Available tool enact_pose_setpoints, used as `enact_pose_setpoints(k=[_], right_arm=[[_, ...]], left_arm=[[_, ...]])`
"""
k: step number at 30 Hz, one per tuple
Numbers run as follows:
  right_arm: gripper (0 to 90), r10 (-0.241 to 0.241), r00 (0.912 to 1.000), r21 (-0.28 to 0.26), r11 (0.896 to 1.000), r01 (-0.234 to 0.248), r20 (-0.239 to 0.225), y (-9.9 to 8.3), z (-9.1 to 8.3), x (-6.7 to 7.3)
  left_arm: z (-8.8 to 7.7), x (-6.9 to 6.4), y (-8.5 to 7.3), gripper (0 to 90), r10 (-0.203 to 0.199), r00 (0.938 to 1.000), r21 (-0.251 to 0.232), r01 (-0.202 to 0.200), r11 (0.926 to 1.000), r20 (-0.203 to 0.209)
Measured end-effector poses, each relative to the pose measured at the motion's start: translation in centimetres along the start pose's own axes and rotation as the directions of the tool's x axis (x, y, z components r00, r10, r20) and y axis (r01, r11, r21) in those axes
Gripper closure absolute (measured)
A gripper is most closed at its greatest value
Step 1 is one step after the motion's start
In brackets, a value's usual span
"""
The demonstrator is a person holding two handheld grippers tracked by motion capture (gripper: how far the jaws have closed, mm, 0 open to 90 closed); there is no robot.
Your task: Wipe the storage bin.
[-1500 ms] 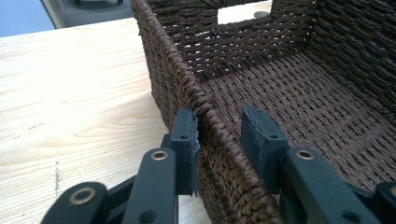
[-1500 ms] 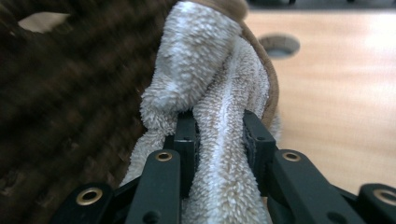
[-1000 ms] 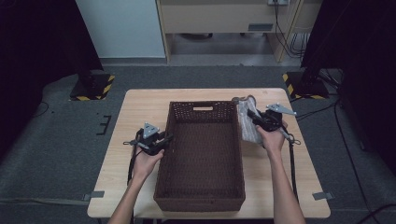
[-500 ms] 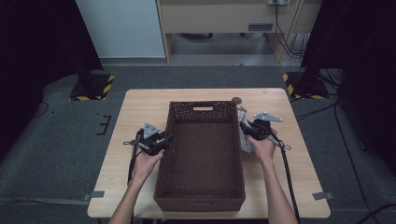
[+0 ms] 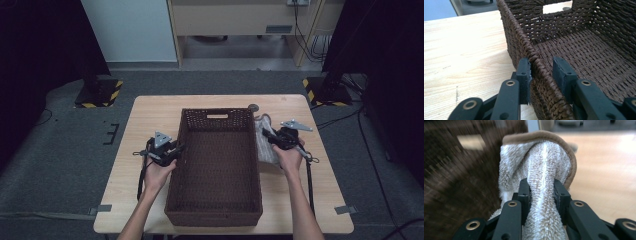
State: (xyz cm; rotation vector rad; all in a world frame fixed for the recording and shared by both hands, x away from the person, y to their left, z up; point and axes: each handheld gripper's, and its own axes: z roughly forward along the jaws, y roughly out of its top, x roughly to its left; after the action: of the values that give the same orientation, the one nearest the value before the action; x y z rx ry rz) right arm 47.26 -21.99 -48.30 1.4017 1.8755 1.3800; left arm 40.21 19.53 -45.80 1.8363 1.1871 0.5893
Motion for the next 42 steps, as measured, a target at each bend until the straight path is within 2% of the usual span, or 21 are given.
enact_pose_setpoints(k=[2,4,5,7,8,10,11,12,13,16,19,22,24,27,28,32,35,37,39,41,42], right_arm=[[73.2,-0.003,0.9995,-0.046,0.999,0.002,-0.031,1.5,-1.6,0.4],[73.2,-0.029,0.9982,-0.082,0.996,0.024,-0.053,2.5,-2.9,1.0],[73.2,-0.025,0.9961,-0.101,0.995,0.017,-0.084,3.0,-3.6,1.6],[73.2,-0.034,0.9923,-0.116,0.993,0.02,-0.119,3.3,-4.2,2.5],[73.2,-0.037,0.9907,-0.103,0.994,0.024,-0.131,3.3,-4.3,2.9],[73.2,-0.064,0.9907,-0.072,0.996,0.055,-0.12,2.8,-4.0,3.3],[73.3,-0.074,0.9923,-0.035,0.997,0.071,-0.099,2.1,-3.5,3.4],[73.3,-0.074,0.9923,-0.035,0.997,0.071,-0.099,2.1,-3.5,3.4],[73.3,-0.056,0.9955,-0.011,0.998,0.055,-0.077,1.1,-2.8,3.0],[73.5,-0.014,0.9972,0.004,1.0,0.015,-0.073,-0.5,-1.8,2.5],[73.5,-0.041,0.9985,0.097,0.994,0.044,-0.038,-2.4,-0.2,2.4],[73.6,0.005,0.9997,0.104,0.995,-0.003,-0.022,-4.2,1.2,2.0],[73.5,-0.005,1.0,0.12,0.993,0.005,-0.001,-4.7,1.6,1.7],[73.5,-0.004,1.0,0.112,0.994,0.003,0.006,-4.6,1.5,1.6],[73.4,-0.016,0.9998,0.1,0.995,0.015,0.008,-4.0,1.0,1.5],[73.2,-0.001,1.0,0.023,1.0,0.001,-0.001,-2.0,-1.2,0.8],[73.1,0.014,0.999,-0.055,0.998,-0.016,-0.041,-0.2,-3.4,0.8],[73.1,0.015,0.9974,-0.1,0.995,-0.022,-0.071,1.0,-4.6,1.4],[73.1,-0.011,0.9938,-0.129,0.992,-0.003,-0.111,2.1,-5.6,2.4],[73.2,-0.031,0.9905,-0.136,0.991,0.012,-0.134,2.8,-6.5,3.2],[73.2,-0.038,0.9889,-0.121,0.992,0.02,-0.144,2.9,-6.6,3.6]], left_arm=[[0.1,0.1,0.0,67.4,-0.005,1.0,-0.001,0.005,1.0,0.003],[0.2,0.1,0.1,67.5,-0.007,1.0,-0.002,0.007,1.0,0.002],[0.2,0.0,0.1,67.6,-0.007,1.0,-0.004,0.007,1.0,0.002],[0.2,0.0,0.1,67.6,-0.007,1.0,-0.002,0.007,1.0,-0.003],[0.2,0.0,0.1,67.7,-0.007,1.0,-0.003,0.007,1.0,-0.004],[0.2,0.0,0.0,67.8,-0.011,0.9999,-0.005,0.011,0.9999,0.0],[0.2,0.0,0.0,67.8,-0.011,0.9999,-0.005,0.011,0.9999,0.0],[0.2,0.0,0.0,67.8,-0.011,0.9999,-0.005,0.011,0.9999,0.001],[0.2,0.0,0.0,67.8,-0.011,0.9999,-0.005,0.011,0.9999,0.001],[0.2,0.0,0.1,67.8,-0.01,0.9999,-0.003,0.01,0.9999,-0.004],[0.2,0.0,0.1,67.9,-0.007,0.9999,-0.002,0.007,1.0,-0.008],[0.3,0.0,0.1,68.0,-0.007,1.0,-0.001,0.007,1.0,-0.006],[0.3,0.0,0.1,68.0,-0.007,1.0,-0.001,0.007,1.0,-0.006],[0.4,0.0,0.2,68.0,-0.007,0.9999,-0.001,0.007,1.0,-0.012],[0.4,0.0,0.2,68.0,-0.007,0.9999,-0.001,0.007,1.0,-0.013],[0.6,0.0,0.3,68.0,-0.01,0.9998,0.0,0.01,1.0,-0.015],[0.8,0.0,0.4,68.0,-0.011,0.9998,-0.003,0.011,0.9999,-0.019],[0.8,0.0,0.5,68.0,-0.011,0.9997,-0.001,0.011,0.9999,-0.02],[0.8,0.0,0.5,68.0,-0.013,0.9997,-0.001,0.013,0.9999,-0.02],[0.8,0.0,0.5,68.0,-0.014,0.9997,-0.002,0.014,0.9999,-0.02],[0.9,0.0,0.5,68.0,-0.015,0.9997,-0.002,0.015,0.9999,-0.019]])
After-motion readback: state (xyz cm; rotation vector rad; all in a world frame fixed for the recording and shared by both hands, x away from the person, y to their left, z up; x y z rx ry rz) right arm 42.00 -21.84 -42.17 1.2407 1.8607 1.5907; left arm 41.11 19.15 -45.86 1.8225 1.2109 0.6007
